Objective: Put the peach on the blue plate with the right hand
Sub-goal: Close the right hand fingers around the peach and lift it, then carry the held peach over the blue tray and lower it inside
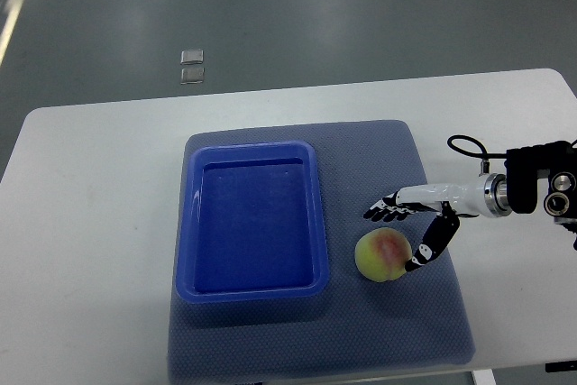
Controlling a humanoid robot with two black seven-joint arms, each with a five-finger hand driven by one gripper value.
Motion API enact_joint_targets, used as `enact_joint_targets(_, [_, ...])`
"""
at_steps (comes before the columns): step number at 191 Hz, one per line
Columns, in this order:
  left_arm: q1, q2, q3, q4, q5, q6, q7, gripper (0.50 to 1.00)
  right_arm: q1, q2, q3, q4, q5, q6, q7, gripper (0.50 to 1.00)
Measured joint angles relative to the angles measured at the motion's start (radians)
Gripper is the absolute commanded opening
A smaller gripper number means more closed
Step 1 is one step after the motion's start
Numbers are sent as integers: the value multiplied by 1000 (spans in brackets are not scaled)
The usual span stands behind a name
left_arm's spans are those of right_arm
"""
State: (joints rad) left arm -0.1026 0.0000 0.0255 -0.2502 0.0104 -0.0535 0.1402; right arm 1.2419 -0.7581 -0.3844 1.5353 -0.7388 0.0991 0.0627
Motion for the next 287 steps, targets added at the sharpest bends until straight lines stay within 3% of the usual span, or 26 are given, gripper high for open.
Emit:
enact_joint_targets(68, [1, 0, -1, 5, -1, 0, 1, 1000, -42, 18, 9, 0, -19, -47, 26, 909])
enact_joint_targets(75, [1, 0, -1, 5, -1, 0, 1, 1000, -47, 18, 13, 0, -20, -49, 29, 862])
enact_joint_targets(87, [1, 0, -1, 5, -1, 0, 1, 1000, -54, 21, 20, 0, -20, -50, 37, 858])
enact_joint_targets(88, [1, 0, -1, 5, -1, 0, 1, 1000, -54, 21, 21, 0, -20, -50, 38, 810])
enact_joint_targets(90, [1, 0, -1, 5, -1, 0, 1, 1000, -56, 21, 22, 0, -20, -51, 39, 797])
enact_joint_targets(111, [1, 0, -1, 5, -1, 0, 1, 1000, -60, 24, 27, 0, -20, -51, 49, 766])
enact_joint_targets(112, [1, 0, -1, 5, -1, 0, 1, 1000, -60, 24, 27, 0, -20, -51, 50, 734])
enact_joint_targets(114, [1, 0, -1, 5, -1, 0, 1, 1000, -60, 24, 27, 0, -20, -51, 51, 725])
enact_joint_targets(131, [1, 0, -1, 5, -1, 0, 1, 1000, -61, 25, 27, 0, -20, -51, 65, 703])
enact_joint_targets(132, [1, 0, -1, 5, -1, 0, 0, 1000, -61, 25, 27, 0, -20, -51, 66, 668])
enact_joint_targets(134, [1, 0, -1, 5, -1, 0, 0, 1000, -61, 25, 27, 0, -20, -51, 67, 658])
enact_joint_targets(148, [1, 0, -1, 5, -1, 0, 0, 1000, -64, 25, 27, 1, -26, -49, 74, 617])
enact_joint_targets(191, [1, 0, -1, 5, -1, 0, 0, 1000, -45, 2, 46, 2, -56, -41, 91, 590])
enact_joint_targets(244, [1, 0, 0, 5, -1, -1, 1, 1000, 192, -92, 120, 1, -9, 175, 82, 605])
enact_joint_targets(273, [1, 0, -1, 5, -1, -1, 1, 1000, 363, -148, 117, -19, 75, 388, 17, 623])
enact_joint_targets(287, [1, 0, -1, 5, -1, -1, 1, 1000, 427, -167, 114, -32, 109, 453, -16, 633])
